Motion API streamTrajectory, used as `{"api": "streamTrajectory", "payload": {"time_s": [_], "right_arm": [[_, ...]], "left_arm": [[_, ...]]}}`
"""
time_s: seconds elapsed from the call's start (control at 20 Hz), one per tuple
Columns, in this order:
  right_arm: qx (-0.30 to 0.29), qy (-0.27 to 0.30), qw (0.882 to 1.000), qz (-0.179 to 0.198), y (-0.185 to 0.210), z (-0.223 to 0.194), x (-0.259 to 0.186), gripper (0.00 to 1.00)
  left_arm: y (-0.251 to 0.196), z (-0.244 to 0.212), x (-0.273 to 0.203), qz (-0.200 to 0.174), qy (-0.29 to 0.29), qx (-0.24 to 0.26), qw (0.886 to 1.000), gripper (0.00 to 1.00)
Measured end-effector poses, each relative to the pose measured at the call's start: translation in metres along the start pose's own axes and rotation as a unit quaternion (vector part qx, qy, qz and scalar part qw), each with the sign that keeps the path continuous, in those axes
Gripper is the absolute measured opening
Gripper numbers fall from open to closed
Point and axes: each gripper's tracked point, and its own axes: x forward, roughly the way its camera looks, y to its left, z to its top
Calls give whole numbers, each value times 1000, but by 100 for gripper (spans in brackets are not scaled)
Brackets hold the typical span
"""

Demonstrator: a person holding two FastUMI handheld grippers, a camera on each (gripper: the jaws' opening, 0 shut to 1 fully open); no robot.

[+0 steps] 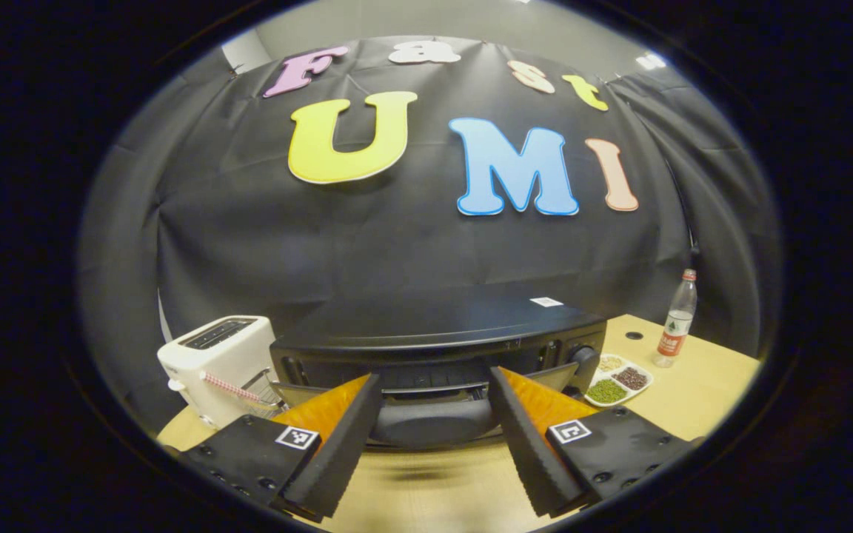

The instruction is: Open the electric oven with the left hand, put the food in, and close the electric oven.

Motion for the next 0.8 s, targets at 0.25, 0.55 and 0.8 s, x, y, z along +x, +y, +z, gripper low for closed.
{"api": "streamTrajectory", "payload": {"time_s": [0.25, 0.55, 0.8], "right_arm": [[2, 8, 1000, 9, -1, -7, -4, 98], [5, 11, 1000, 24, 1, -11, -12, 98], [4, 19, 999, 38, 8, -15, -11, 98]], "left_arm": [[-4, -17, -22, 4, 11, 9, 1000, 100], [-8, -42, -43, 8, 34, 19, 999, 97], [-13, -76, -60, 2, 68, 27, 997, 100]]}}
